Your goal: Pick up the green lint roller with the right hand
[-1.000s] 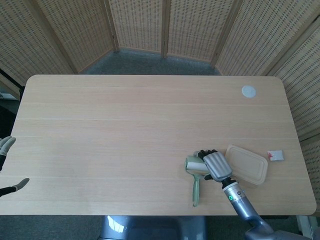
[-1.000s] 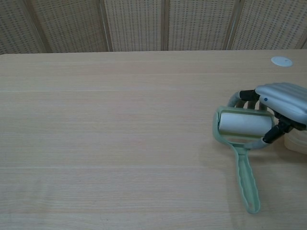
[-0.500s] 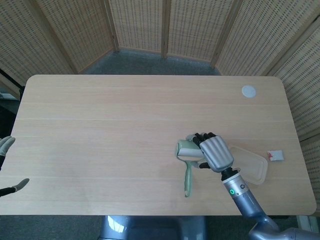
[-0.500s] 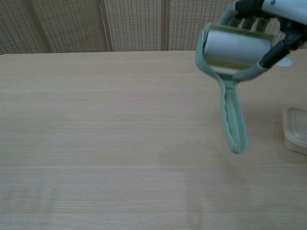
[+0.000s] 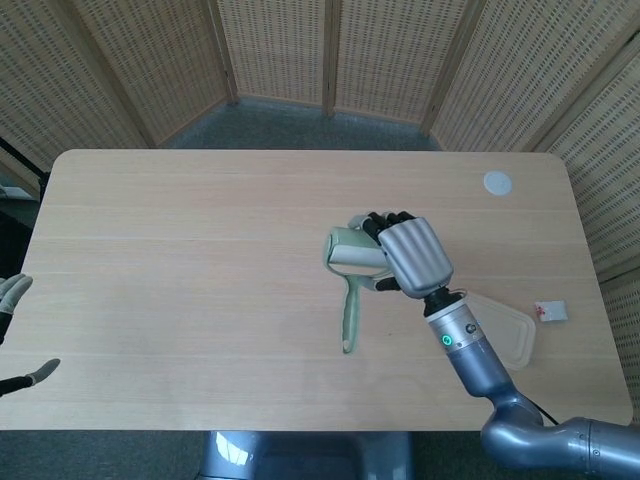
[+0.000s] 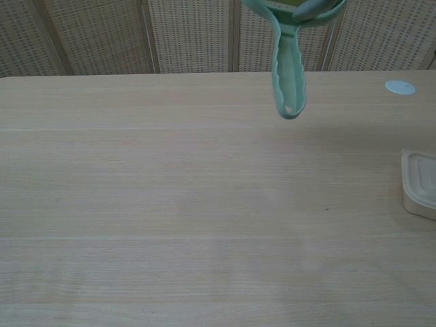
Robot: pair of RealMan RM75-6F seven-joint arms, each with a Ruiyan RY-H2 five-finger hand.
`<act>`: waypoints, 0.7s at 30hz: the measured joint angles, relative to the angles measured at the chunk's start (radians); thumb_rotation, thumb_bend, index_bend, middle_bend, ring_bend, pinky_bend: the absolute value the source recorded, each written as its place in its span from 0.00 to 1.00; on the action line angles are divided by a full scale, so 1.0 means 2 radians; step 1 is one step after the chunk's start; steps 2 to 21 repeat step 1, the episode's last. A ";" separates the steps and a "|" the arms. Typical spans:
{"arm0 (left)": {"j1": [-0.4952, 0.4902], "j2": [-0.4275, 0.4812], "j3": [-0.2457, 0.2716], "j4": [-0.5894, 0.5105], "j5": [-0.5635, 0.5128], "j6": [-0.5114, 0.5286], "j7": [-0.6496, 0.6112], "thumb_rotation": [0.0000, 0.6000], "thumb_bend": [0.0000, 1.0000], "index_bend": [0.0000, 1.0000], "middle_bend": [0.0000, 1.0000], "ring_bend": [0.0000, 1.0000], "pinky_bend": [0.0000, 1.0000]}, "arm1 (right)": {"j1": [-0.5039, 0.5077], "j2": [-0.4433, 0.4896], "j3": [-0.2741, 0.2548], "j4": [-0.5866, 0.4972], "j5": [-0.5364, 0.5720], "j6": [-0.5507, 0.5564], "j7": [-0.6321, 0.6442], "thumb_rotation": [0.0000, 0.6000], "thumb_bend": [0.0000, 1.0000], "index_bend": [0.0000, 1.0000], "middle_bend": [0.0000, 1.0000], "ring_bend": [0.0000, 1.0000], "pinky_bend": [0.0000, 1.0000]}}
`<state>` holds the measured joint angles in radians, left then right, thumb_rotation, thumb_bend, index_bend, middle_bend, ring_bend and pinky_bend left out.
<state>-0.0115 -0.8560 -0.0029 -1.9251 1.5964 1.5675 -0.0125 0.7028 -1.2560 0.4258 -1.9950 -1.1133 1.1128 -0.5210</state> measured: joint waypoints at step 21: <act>0.000 -0.001 0.000 0.000 0.000 -0.001 0.001 1.00 0.00 0.00 0.00 0.00 0.00 | 0.003 0.001 0.000 -0.005 0.005 0.002 -0.007 1.00 0.00 0.46 0.61 0.44 0.51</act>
